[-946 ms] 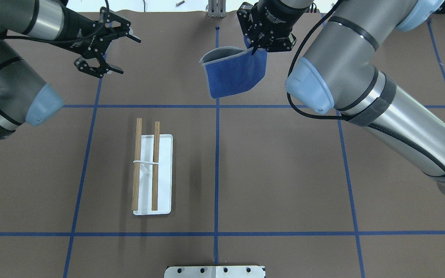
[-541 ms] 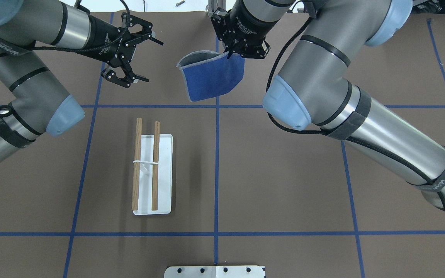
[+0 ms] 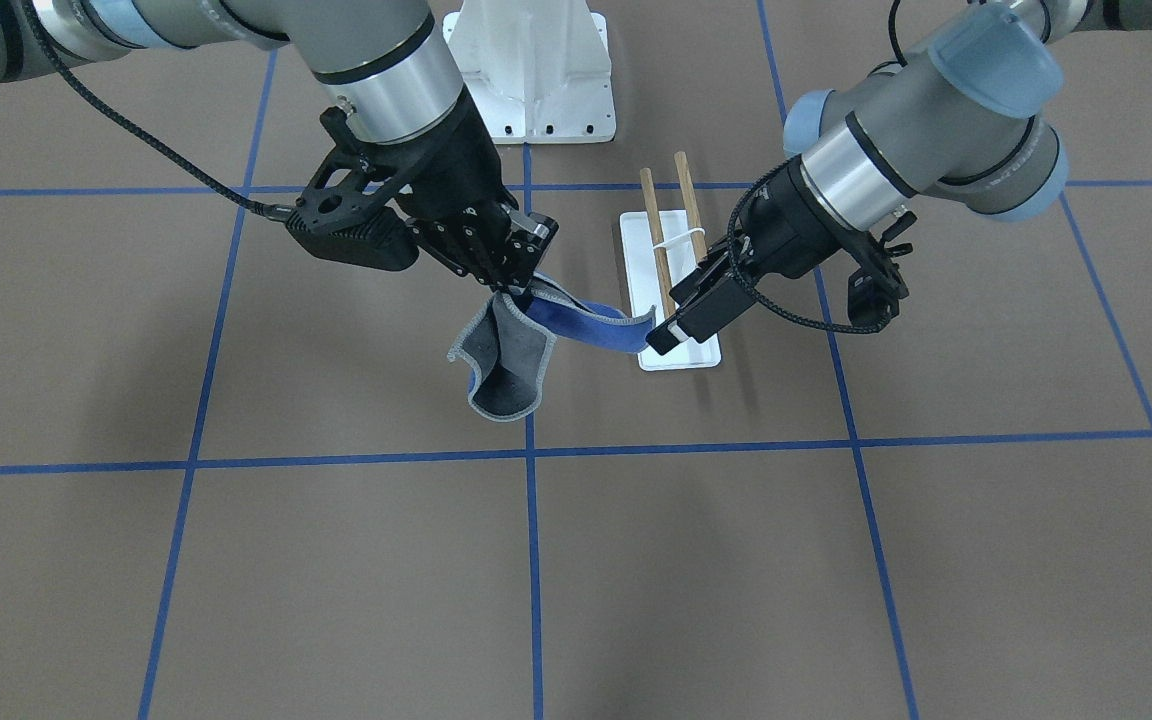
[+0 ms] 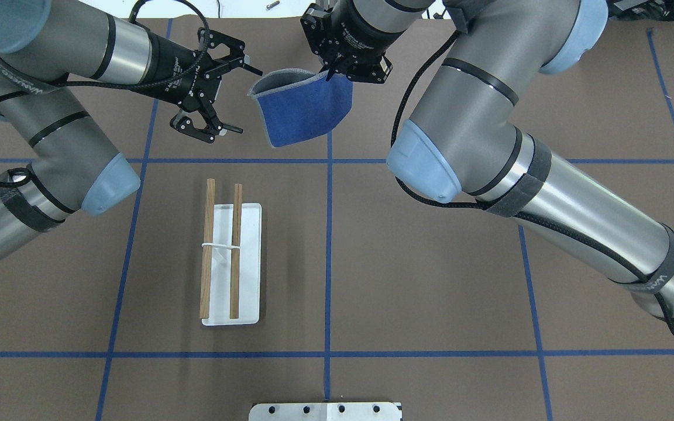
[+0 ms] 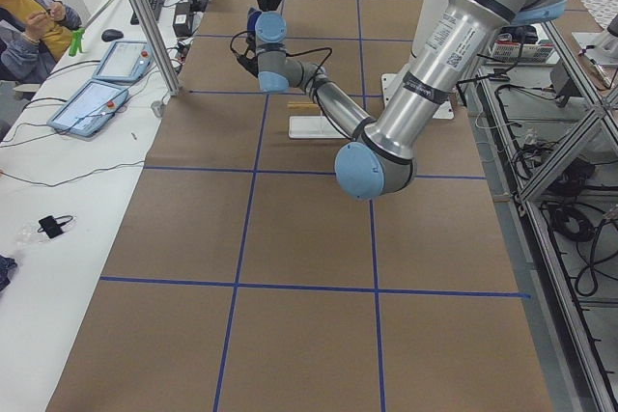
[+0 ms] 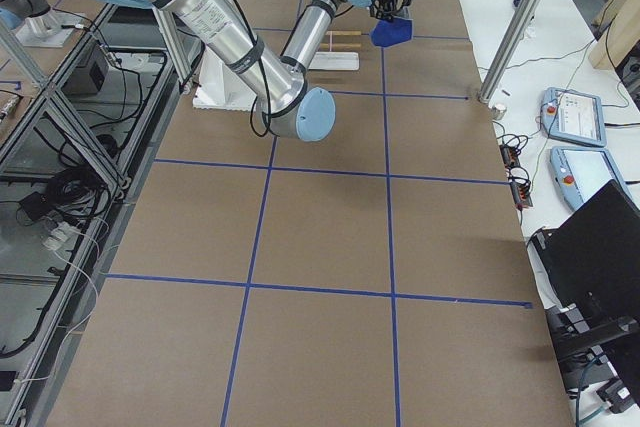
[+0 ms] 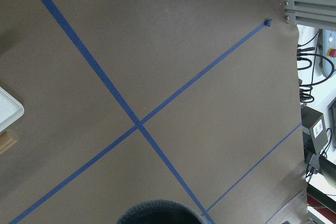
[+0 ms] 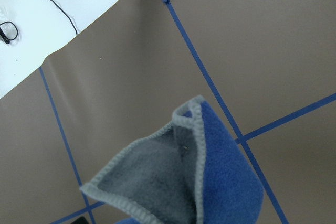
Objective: Hang towel on rack
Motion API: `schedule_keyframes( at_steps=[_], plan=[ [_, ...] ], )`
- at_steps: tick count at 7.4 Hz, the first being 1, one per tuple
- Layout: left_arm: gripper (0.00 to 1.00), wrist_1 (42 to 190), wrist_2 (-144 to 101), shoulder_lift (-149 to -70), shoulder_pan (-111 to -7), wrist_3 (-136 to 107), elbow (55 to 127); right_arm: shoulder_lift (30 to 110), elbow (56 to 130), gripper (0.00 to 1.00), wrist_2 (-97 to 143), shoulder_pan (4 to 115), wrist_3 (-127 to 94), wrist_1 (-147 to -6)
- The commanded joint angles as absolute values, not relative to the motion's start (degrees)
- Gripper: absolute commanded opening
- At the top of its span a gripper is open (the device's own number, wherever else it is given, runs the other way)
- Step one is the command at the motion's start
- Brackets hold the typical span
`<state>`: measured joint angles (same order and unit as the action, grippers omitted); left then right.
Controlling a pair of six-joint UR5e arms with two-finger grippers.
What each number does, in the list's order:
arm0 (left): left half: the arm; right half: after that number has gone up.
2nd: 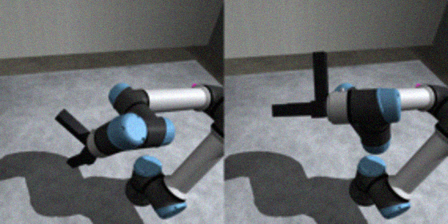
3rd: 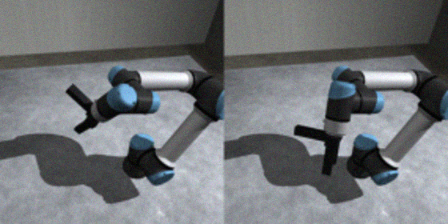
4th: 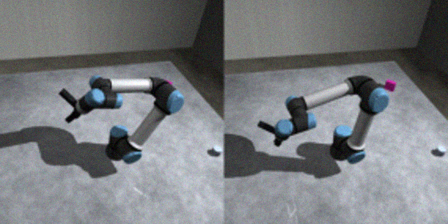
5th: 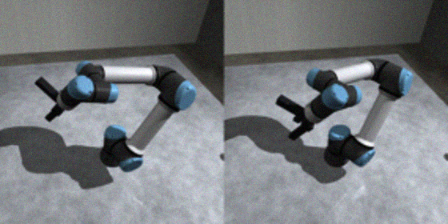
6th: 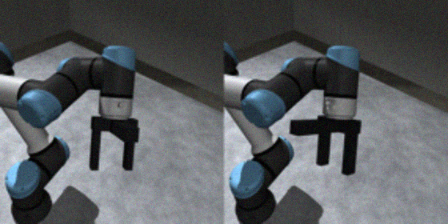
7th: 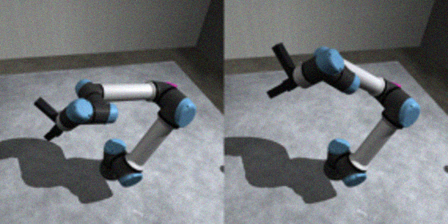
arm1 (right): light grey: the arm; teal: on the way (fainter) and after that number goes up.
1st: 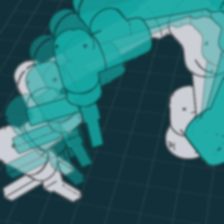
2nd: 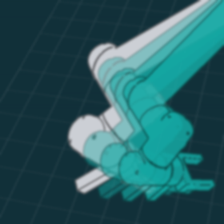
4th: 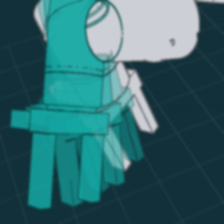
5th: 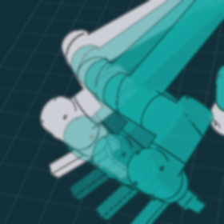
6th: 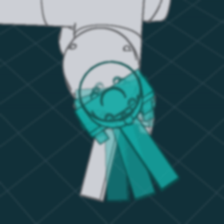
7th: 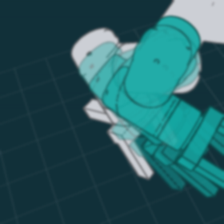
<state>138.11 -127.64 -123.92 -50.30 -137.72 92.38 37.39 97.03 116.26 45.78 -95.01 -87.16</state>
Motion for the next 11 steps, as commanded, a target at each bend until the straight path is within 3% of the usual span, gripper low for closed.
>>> schedule_keyframes(
  at_steps=[1,4,5,6,8,9,11],
  plan=[
    [0.97,138.25,-127.44,-124.36,-50.19,-138.77,92.63,37.27,97.38,0.00,116.02,45.27,-94.92,-86.84],
    [0.95,139.12,-127.44,-124.37,-49.40,-139.48,93.08,37.27,97.56,0.00,115.40,44.91,-94.83,-86.75],
    [0.85,139.13,-127.35,-124.37,-48.87,-139.57,93.16,37.27,97.65,0.00,115.31,44.83,-94.83,-86.75],
    [0.69,139.13,-127.35,-124.37,-48.87,-140.18,93.16,37.35,97.91,0.00,115.31,44.74,-94.75,-86.75],
    [0.18,139.13,-127.27,-124.37,-48.87,-140.54,93.43,37.35,98.52,0.00,115.31,44.56,-94.83,-86.75],
    [0.00,139.13,-127.27,-124.37,-48.87,-140.45,93.51,37.35,98.79,0.00,115.31,44.47,-94.83,-86.75],
    [0.00,140.79,-127.35,-124.02,-48.87,-139.84,93.69,37.35,98.79,0.00,115.31,44.47,-94.66,-86.75]
  ],
)
